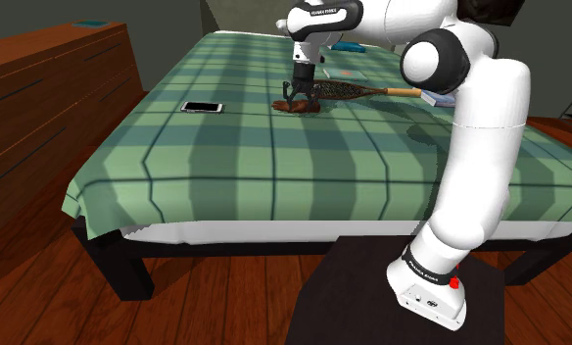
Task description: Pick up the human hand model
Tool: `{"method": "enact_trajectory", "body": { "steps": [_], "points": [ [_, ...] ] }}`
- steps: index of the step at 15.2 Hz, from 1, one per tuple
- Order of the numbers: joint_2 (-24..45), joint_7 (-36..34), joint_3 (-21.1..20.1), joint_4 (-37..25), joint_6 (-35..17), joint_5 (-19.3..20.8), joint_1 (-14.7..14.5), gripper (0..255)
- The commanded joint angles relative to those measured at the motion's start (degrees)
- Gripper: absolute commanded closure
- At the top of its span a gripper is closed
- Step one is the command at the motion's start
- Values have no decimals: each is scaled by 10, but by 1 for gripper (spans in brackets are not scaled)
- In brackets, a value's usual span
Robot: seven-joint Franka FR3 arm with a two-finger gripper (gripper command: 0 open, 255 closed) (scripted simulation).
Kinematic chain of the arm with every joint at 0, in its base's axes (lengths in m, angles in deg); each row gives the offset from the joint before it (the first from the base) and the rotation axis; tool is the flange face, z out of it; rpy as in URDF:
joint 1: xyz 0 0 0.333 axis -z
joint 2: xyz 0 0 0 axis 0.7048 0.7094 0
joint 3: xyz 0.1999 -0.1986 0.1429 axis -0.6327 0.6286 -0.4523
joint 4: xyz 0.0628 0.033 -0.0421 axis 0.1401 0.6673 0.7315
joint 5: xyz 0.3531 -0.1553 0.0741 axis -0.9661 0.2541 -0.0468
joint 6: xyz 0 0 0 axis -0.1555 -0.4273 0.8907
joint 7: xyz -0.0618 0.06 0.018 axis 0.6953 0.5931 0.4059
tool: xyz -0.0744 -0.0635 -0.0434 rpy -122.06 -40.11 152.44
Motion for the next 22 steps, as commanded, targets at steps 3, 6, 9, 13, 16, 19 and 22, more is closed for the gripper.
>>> {"method": "enact_trajectory", "body": {
  "steps": [3, 6, 9, 13, 16, 19, 22],
  "points": [
    [0, 0, 0, 0, 0, 0, 0, 255],
    [0, -1, 0, -8, 8, 0, 1, 255],
    [0, -4, 1, -31, 31, 0, 2, 255],
    [2, -8, 1, -65, 62, 0, 4, 255],
    [6, -11, 1, -94, 87, -1, 6, 255],
    [11, -14, 1, -126, 113, -2, 8, 255],
    [14, -15, 1, -139, 123, -3, 9, 255]
  ]
}}
